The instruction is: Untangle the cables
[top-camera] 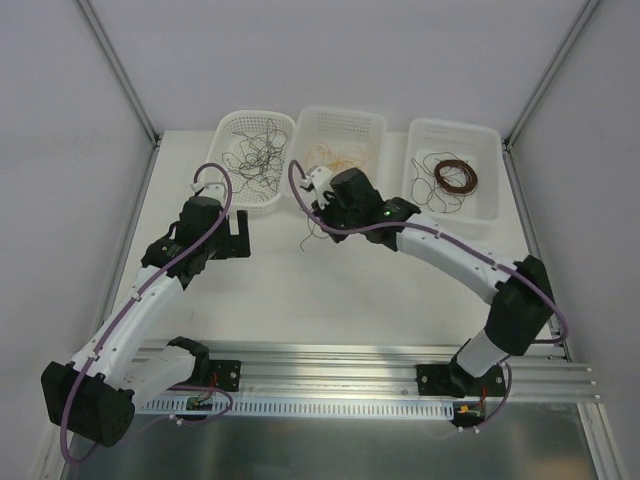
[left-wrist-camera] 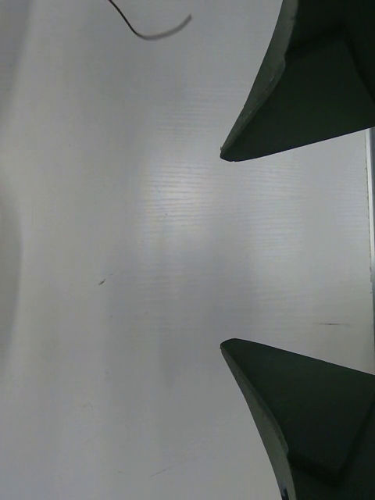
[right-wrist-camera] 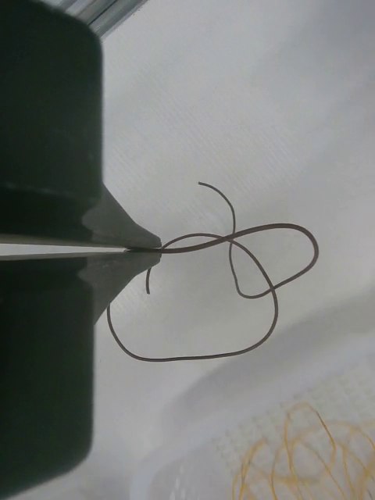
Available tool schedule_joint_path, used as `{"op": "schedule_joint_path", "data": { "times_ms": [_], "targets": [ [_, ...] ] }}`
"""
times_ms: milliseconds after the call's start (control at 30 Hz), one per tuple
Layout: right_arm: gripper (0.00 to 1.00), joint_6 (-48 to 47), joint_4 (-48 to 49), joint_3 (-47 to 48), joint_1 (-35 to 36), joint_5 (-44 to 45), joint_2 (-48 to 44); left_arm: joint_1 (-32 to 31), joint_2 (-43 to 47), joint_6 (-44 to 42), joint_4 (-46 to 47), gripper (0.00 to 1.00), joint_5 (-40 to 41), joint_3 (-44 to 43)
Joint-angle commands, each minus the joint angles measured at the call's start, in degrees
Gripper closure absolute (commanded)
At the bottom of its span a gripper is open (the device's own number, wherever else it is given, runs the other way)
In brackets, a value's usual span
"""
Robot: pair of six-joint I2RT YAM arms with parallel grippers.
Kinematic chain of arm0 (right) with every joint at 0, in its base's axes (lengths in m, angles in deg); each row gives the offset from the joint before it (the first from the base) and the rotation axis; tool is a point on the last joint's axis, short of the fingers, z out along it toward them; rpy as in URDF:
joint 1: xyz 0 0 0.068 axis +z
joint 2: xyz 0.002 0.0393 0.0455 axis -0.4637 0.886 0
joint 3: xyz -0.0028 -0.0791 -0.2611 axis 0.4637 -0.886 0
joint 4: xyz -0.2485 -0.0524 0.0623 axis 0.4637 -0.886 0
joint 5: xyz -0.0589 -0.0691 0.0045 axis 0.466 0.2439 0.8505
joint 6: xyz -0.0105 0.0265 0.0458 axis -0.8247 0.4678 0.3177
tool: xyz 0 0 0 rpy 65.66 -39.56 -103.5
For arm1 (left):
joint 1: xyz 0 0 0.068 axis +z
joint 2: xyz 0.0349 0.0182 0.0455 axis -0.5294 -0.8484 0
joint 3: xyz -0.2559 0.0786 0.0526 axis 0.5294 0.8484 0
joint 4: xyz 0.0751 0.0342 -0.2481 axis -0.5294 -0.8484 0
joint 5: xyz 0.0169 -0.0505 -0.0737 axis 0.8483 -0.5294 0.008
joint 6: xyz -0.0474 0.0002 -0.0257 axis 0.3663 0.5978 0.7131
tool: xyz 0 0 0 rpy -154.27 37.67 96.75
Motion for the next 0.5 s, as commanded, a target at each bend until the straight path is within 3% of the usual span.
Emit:
{"op": "schedule_joint_path", "data": {
  "times_ms": [0,167,467],
  "targets": [
    [0.99,-3.25,-3.89,2.62,-1.18,6.59,-9.98,0.79,1.01,-0.64,1.14,0.01,-0.28,0.32],
    [0.99,-4.14,-7.85,8.59,-6.36,8.98,-16.94,0.88,1.18,-0.55,1.32,0.01,-0.37,0.41],
    [0.99,-2.3,-3.3,10.54,-29.36,9.51,-19.07,0.88,1.54,-0.64,1.23,0.01,-0.63,0.49]
  ]
}}
